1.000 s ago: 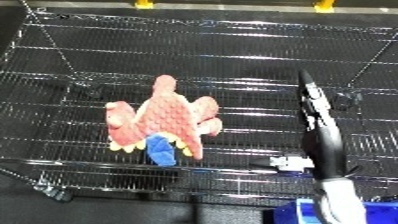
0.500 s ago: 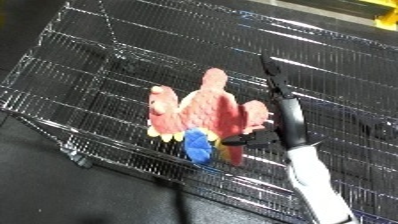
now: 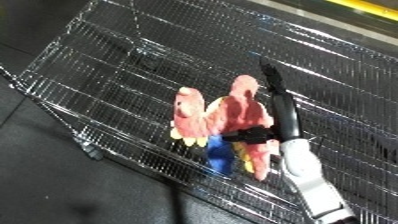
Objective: Pick up the object and place it into the box
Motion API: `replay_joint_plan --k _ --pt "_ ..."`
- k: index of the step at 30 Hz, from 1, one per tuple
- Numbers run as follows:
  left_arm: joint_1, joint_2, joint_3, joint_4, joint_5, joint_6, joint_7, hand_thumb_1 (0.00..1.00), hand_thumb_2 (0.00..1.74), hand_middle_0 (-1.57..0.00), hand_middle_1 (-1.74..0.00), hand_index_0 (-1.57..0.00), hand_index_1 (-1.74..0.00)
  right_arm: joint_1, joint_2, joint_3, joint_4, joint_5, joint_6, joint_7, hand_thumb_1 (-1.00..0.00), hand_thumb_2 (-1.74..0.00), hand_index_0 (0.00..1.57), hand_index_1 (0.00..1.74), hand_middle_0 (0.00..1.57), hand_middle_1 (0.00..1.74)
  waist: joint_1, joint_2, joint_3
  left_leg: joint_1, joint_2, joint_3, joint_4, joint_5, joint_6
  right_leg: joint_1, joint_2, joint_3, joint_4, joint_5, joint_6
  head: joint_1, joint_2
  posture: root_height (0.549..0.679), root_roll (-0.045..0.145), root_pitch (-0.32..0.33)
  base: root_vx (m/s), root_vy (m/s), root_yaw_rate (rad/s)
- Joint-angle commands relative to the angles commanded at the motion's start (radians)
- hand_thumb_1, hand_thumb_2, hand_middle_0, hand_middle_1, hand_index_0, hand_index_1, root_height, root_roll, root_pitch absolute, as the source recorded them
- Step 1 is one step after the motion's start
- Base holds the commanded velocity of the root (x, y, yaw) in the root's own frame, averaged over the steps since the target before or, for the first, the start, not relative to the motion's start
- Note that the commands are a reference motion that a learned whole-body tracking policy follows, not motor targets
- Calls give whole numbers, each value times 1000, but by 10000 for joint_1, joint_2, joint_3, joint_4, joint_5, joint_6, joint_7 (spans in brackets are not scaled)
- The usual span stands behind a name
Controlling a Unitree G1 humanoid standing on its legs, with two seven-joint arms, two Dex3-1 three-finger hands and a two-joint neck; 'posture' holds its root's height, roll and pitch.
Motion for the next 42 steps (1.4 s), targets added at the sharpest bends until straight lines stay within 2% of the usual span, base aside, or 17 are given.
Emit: replay_joint_plan --k 6,15,17,20,24,30,38,42 --pt "188 89 -140 -255 51 -32 -28 1000 1740 -1570 -1740 -1570 -1740 -616 -273 504 1496 -827 261 -198 0 0 0 0 0 0 194 77 0 -511 -86 -126 159 -31 45 -439 -8 -19 99 99 12 367 281 614 -24 -52 -7 28 63" --pt "142 81 -490 -454 270 -83 86 1000 1740 -1570 -1740 -1570 -1740 -1512 -49 1684 3587 -2614 785 -185 0 0 0 0 0 0 376 231 0 -715 -103 -164 211 -90 53 -645 -11 -40 181 54 -20 955 474 612 -29 -34 8 16 26" --pt "90 64 -571 -484 312 -94 121 1000 1740 -1570 -1740 -1570 -1740 -1625 28 1868 3886 -2820 851 -118 0 0 0 0 0 0 393 265 0 -743 -106 -171 224 -96 48 -675 -13 -42 208 40 -27 1017 452 612 -30 -32 10 8 32" --pt "44 6 -630 -527 312 -106 126 1000 1740 -1570 -1740 -1570 -1740 -1664 123 1983 4134 -2756 892 98 0 0 0 0 0 0 391 293 0 -777 -118 -183 225 -97 32 -704 -10 -43 241 20 -40 1046 396 612 -30 -28 12 4 38" --pt "12 -76 -588 -548 268 -81 124 1000 1740 -1570 -1740 -1570 -1740 -1648 216 1986 4281 -2417 928 399 -200 -348 314 348 314 348 356 299 0 -715 -105 -166 191 -102 27 -688 -14 -36 285 -15 -49 955 271 612 -29 -29 18 10 -14" --pt "-34 -191 -476 -491 192 -63 176 1000 1740 -1570 -1740 -1570 -1740 -1572 388 1916 4333 -1965 941 652 -500 -870 785 870 785 870 232 271 0 -559 -2 -76 128 -128 18 -666 -10 3 347 -94 -62 826 98 611 -26 -34 9 12 -54" --pt "-18 -228 -468 -412 -54 -67 72 1000 1740 -1570 -1740 -1570 -1740 -1501 219 1927 4300 -2056 1038 690 -900 -1566 1413 1566 1413 1566 139 285 0 -373 38 -14 43 -109 -13 -571 12 66 407 -211 -65 1198 131 611 -22 -45 -5 -4 -22" --pt "-65 -238 -473 -349 -141 -49 -5 1000 1740 -1570 -1740 -1570 -1740 -1391 180 1832 4240 -2010 1045 713 -900 -1566 1413 1566 1413 1566 111 319 0 -317 46 -6 71 -86 -20 -517 6 88 471 -241 -68 1364 -43 611 -20 -55 -13 -10 3"
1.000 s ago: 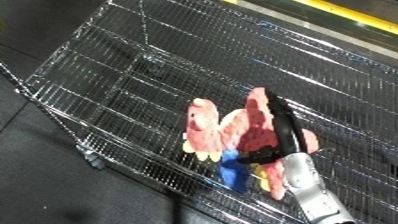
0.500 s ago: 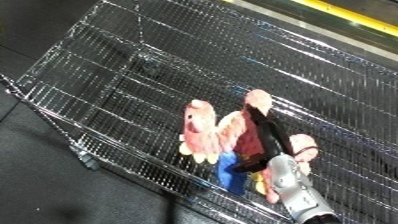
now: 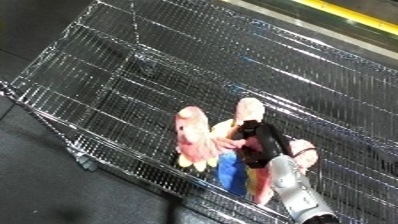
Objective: Pick up the object and place it into the box
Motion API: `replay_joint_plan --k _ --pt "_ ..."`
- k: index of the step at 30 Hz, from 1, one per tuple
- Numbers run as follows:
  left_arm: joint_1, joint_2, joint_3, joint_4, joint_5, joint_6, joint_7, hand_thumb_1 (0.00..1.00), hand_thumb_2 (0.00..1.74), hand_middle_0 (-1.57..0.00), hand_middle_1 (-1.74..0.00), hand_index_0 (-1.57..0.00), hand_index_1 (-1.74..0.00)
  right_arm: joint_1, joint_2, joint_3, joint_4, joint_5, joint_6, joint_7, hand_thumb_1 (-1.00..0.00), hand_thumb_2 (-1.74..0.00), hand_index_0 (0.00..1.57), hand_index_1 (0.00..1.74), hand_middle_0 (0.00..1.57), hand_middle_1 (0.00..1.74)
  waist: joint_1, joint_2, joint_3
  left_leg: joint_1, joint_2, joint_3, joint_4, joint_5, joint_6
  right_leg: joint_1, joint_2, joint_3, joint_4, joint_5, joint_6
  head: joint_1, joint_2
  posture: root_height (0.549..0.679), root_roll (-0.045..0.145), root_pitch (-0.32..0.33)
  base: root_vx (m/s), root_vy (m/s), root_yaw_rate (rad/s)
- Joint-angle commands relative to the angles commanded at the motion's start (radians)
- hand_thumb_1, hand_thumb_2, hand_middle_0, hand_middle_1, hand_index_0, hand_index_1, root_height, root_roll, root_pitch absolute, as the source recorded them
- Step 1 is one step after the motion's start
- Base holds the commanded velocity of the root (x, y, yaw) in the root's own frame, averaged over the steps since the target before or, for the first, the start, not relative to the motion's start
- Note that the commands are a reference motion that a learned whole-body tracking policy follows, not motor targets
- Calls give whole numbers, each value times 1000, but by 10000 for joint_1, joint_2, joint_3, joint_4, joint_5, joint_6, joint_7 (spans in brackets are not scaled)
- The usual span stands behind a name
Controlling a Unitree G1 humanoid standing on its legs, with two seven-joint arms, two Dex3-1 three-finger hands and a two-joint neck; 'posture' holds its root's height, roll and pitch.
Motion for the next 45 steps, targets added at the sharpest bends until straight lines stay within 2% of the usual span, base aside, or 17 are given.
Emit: replay_joint_plan --k 8,15,24,25,29,34,38,41,45 --pt "-188 -117 7 309 -77 53 -22 1000 1740 -1570 -1740 -1570 -1740 329 -47 -234 -577 174 -47 -3 -900 -1566 1413 1566 1413 1566 -180 8 0 392 52 103 -161 92 1 311 -42 28 -16 -78 -6 137 -241 611 -14 -81 -14 -13 -18" --pt "-358 -239 16 595 -63 140 -44 1000 1740 -1570 -1740 -1570 -1740 888 -292 -723 -1613 487 -193 -74 -900 -1566 1413 1566 1413 1566 -500 -59 0 923 140 273 -445 199 -20 725 -34 49 -147 -132 -53 215 -445 614 -5 -112 -19 -23 -55" --pt "-488 -526 86 894 -19 279 -55 1000 1740 -1570 -1740 -1570 -1740 2905 -768 -2371 -4179 1155 -515 -319 -900 -1566 1413 1566 1413 1566 -1228 -205 0 1634 246 525 -816 298 -27 1229 43 190 -367 -131 -98 548 -447 619 10 -153 -19 -29 -113" --pt "-438 -638 149 894 -12 329 -35 1000 1740 -1570 -1740 -1570 -1740 3836 -725 -3077 -5184 1367 -643 -388 -900 -1566 1413 1566 1413 1566 -1444 -222 0 1755 249 571 -829 297 -11 1324 63 242 -382 -133 -109 578 -571 619 14 -164 -18 -27 -100" --pt "-405 -886 276 946 113 451 -41 1000 1740 -1570 -1740 -1570 -1740 5722 -501 -4565 -7277 1540 -896 -504 -900 -1566 1413 1566 1413 1566 -1941 -214 0 2027 245 691 -870 309 21 1533 88 348 -382 -146 -127 773 -675 620 23 -190 -5 -19 -82" --pt "-473 -1081 379 867 260 572 -63 1000 1740 -1570 -1740 -1570 -1740 7185 -232 -6041 -8824 1478 -1128 -794 -900 -1566 1413 1566 1413 1566 -2455 -170 0 2407 266 849 -940 305 25 1851 111 461 -484 -152 -140 1484 -883 621 32 -219 5 -14 -85" --pt "-513 -1219 373 773 307 734 -112 1000 1740 -1570 -1740 -1570 -1740 8218 407 -7144 -9790 1659 -1435 -1036 -900 -1566 1413 1566 1413 1566 -2844 -132 -14 2659 304 954 -964 299 6 2102 128 525 -605 -133 -149 2141 -1066 622 38 -242 8 -25 -60" --pt "-589 -1275 343 815 354 808 -132 1000 1740 -1570 -1740 -1570 -1740 8809 885 -7687 -10378 1762 -1635 -1152 -900 -1566 1413 1566 1413 1566 -3115 -81 -89 2778 328 1027 -1012 315 -5 2208 132 576 -667 -121 -158 2595 -1170 622 42 -252 3 -21 -33" --pt "-712 -1270 282 785 451 849 -171 1000 1740 -1570 -1740 -1570 -1740 9474 1263 -8368 -10997 1710 -1867 -1360 -900 -1566 1413 1566 1413 1566 -3481 -13 -244 2924 361 1135 -1099 350 -52 2328 152 627 -753 -109 -159 3276 -1369 623 47 -260 9 -9 -46"
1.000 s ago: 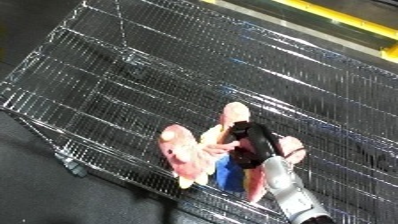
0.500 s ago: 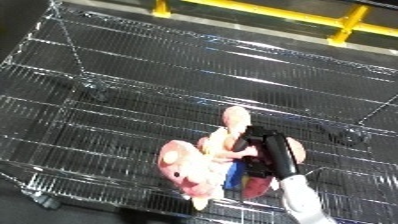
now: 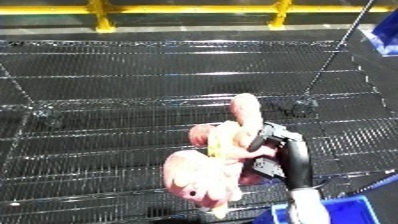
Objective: Pick up the object and place it into the box
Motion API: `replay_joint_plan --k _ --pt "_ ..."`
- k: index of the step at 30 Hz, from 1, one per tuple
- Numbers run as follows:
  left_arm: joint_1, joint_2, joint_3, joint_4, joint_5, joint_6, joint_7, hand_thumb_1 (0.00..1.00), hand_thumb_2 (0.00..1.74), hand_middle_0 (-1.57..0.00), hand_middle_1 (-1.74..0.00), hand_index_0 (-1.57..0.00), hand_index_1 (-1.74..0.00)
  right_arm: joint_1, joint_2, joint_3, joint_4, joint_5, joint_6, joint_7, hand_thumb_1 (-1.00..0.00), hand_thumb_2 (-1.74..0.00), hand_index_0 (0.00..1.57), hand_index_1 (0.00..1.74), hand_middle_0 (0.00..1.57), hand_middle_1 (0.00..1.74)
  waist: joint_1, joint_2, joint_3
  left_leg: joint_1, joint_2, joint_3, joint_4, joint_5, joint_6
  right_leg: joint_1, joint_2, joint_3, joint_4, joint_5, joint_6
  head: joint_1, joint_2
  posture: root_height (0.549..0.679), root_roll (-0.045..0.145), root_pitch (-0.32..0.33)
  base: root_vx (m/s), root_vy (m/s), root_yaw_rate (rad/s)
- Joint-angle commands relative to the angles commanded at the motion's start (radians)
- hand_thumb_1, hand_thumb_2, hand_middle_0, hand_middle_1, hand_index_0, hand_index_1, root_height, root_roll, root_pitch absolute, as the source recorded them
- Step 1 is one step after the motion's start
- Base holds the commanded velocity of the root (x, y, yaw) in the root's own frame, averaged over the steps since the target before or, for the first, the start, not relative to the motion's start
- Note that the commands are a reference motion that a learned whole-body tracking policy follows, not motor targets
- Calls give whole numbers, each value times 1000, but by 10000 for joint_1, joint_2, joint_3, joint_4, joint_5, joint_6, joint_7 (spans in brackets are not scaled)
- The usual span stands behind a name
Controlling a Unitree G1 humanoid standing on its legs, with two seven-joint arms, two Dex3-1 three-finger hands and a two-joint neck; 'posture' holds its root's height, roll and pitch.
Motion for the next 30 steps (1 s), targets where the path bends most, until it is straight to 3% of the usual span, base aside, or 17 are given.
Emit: replay_joint_plan --k 7,18,21,30 --pt "-24 -67 -118 45 -42 64 -24 1000 1740 -1570 -1740 -1570 -1740 812 365 -1205 -375 208 -369 -406 -900 -1566 1413 1566 1413 1566 -605 29 -90 194 79 166 149 -95 -39 74 61 139 70 -28 -1 1528 -433 622 54 -278 1 -1 -73" --pt "-56 65 -228 343 -278 -19 79 1000 1740 -1570 -1740 -1570 -1740 1541 142 -3011 488 603 -784 -1123 -900 -1566 1413 1566 1413 1566 -1358 74 -237 353 149 438 359 -304 -51 80 61 304 50 56 -20 3841 -529 625 66 -282 -5 10 -93" --pt "-107 70 -270 469 -373 -61 112 1000 1740 -1570 -1740 -1570 -1740 1641 179 -3368 822 1033 -981 -1184 -750 -1305 1178 1305 1178 1305 -1563 72 -272 369 160 499 379 -346 -58 73 74 352 6 80 -25 4206 -605 626 69 -278 -2 9 -83" --pt "-251 127 -406 731 -378 -216 133 1000 1740 -1570 -1740 -1570 -1740 1960 19 -4118 1924 1215 -1154 -1646 -750 -1305 1178 1305 1178 1305 -2063 81 -402 456 236 725 331 -412 -104 40 159 522 -180 161 -52 4754 -664 630 77 -265 2 8 -110"
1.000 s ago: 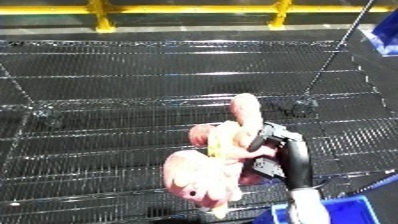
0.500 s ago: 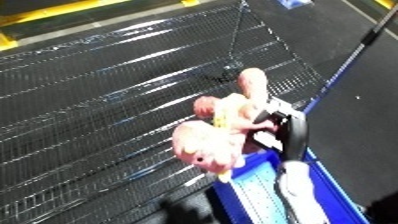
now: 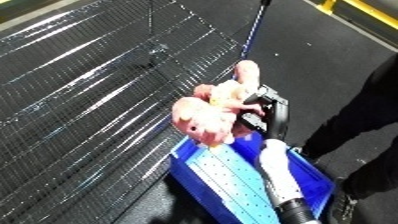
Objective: Pick up the object and place it into the box
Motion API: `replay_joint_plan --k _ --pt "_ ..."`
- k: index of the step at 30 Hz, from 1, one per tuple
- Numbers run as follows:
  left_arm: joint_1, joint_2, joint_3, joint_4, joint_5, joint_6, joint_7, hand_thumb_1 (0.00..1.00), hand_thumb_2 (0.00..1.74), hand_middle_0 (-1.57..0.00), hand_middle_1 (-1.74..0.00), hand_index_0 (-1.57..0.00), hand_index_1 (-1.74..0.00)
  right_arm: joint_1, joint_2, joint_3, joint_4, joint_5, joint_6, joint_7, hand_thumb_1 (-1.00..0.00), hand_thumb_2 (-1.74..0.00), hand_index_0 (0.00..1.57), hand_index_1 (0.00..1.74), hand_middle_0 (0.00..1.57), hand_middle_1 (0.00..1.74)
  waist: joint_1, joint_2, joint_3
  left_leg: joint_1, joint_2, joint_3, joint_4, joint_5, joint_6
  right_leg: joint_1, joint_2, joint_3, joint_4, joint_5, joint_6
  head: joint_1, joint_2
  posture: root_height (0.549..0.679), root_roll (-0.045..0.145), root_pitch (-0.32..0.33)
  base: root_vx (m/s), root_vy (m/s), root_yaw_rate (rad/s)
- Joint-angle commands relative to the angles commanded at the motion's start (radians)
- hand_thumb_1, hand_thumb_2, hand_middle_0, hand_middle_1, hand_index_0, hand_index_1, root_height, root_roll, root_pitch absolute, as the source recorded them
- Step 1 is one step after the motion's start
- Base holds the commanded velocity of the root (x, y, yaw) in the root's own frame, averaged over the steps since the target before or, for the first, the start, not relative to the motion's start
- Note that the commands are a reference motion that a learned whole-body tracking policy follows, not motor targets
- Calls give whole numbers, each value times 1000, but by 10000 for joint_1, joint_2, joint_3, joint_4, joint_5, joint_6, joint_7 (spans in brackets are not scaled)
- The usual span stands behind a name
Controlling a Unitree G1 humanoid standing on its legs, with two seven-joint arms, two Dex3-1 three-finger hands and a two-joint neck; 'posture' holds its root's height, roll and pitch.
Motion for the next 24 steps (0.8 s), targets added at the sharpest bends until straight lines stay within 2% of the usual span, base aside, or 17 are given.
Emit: replay_joint_plan --k 3,10,18,24 --pt "-39 55 -68 47 3 -63 -14 1000 1740 -1570 -1740 -1570 -1740 65 -168 -152 503 2 44 -113 -750 -1305 1178 1305 1178 1305 -135 3 -19 12 27 71 1 -16 -28 -12 26 48 -49 28 -12 254 -30 631 79 -261 -8 5 -83" --pt "-135 191 -198 248 -51 -256 -58 1000 1740 -1570 -1740 -1570 -1740 -24 -534 -517 2762 830 125 -334 -400 -696 628 696 628 696 -299 59 -41 19 65 187 -4 -25 -102 -22 65 113 -206 119 -26 668 104 634 83 -253 -11 5 -63" --pt "-218 473 -312 242 178 -405 -162 1000 1740 -1570 -1740 -1570 -1740 83 -1296 -749 5702 977 742 -236 0 0 0 0 0 0 -256 120 -70 -11 82 225 -97 10 -160 -43 85 78 -317 131 -15 763 192 636 82 -241 -10 -7 -11" --pt "-190 570 -318 125 236 -445 -242 1000 1740 -1570 -1740 -1570 -1740 19 -1680 -785 7232 1401 778 87 0 0 0 0 0 0 -125 136 -123 2 76 225 -187 48 -176 -14 95 23 -407 99 -5 798 186 637 80 -234 5 -8 23"
